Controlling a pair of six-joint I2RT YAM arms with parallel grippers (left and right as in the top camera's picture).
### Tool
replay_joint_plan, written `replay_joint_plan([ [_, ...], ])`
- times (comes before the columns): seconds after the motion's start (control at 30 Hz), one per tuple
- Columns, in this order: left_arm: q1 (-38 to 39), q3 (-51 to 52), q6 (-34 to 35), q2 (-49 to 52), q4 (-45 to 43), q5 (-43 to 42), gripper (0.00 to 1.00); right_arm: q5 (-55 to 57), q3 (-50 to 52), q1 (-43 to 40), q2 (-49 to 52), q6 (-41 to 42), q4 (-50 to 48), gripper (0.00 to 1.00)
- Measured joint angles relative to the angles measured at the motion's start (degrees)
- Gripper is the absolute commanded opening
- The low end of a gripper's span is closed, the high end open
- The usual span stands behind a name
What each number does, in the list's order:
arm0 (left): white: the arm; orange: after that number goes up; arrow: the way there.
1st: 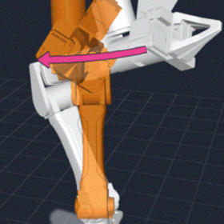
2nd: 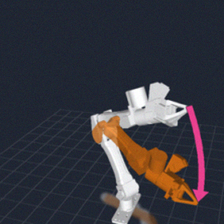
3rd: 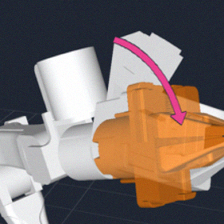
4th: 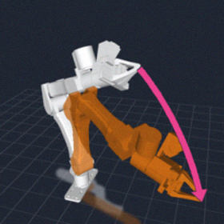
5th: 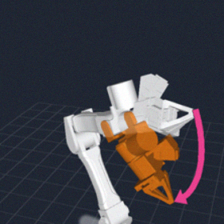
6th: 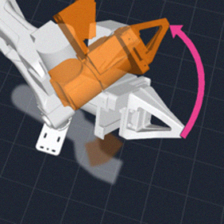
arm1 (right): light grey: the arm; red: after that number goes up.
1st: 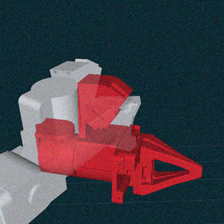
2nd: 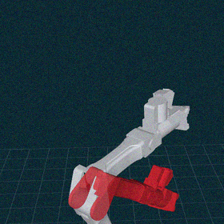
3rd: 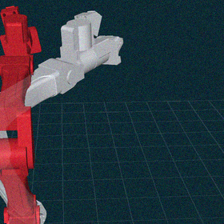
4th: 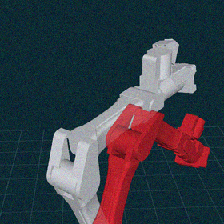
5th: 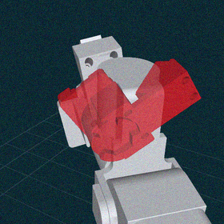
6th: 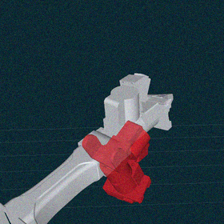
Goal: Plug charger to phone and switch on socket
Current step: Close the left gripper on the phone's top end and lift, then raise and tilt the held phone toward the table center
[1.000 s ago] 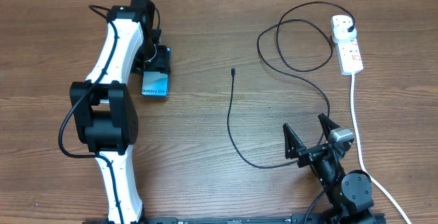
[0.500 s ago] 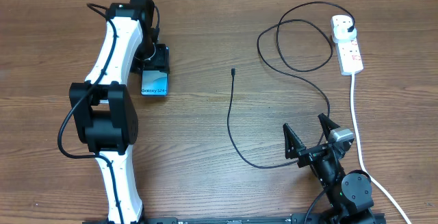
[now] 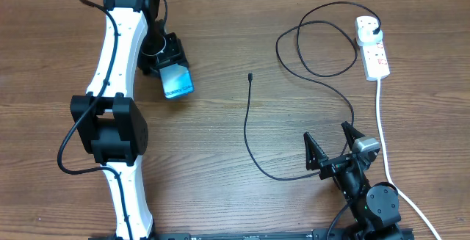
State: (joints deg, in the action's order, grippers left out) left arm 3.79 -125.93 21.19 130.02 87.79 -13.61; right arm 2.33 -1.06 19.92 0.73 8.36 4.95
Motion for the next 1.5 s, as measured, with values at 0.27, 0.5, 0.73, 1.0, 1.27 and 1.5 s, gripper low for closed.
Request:
replay_joint_plan([
  [0.27,0.0,-0.02,7.91,0.0,4.81,-14.64,0.04,0.0,0.0,0.0,0.0,-0.02,0.02,1.0],
  [0.5,0.0,-0.02,16.92,0.0,8.79,-23.08,0.04,0.0,0.0,0.0,0.0,0.02,0.04,1.0],
  [0.73,0.0,-0.02,19.39,0.0,8.83,-35.39,0.04,0.0,0.0,0.0,0.0,0.0,0.04,1.0],
  [1.0,0.37,-0.02,24.68,0.0,8.83,-49.7,0.04,0.0,0.0,0.0,0.0,0.0,0.02,1.0],
  [1.27,0.37,-0.02,30.29,0.0,8.85,-54.36,0.04,0.0,0.0,0.0,0.0,0.0,0.04,1.0],
  [1.5,0.37,-0.02,31.21,0.0,8.85,-55.04,0.05,0.02,0.0,0.0,0.0,0.0,0.02,1.0],
])
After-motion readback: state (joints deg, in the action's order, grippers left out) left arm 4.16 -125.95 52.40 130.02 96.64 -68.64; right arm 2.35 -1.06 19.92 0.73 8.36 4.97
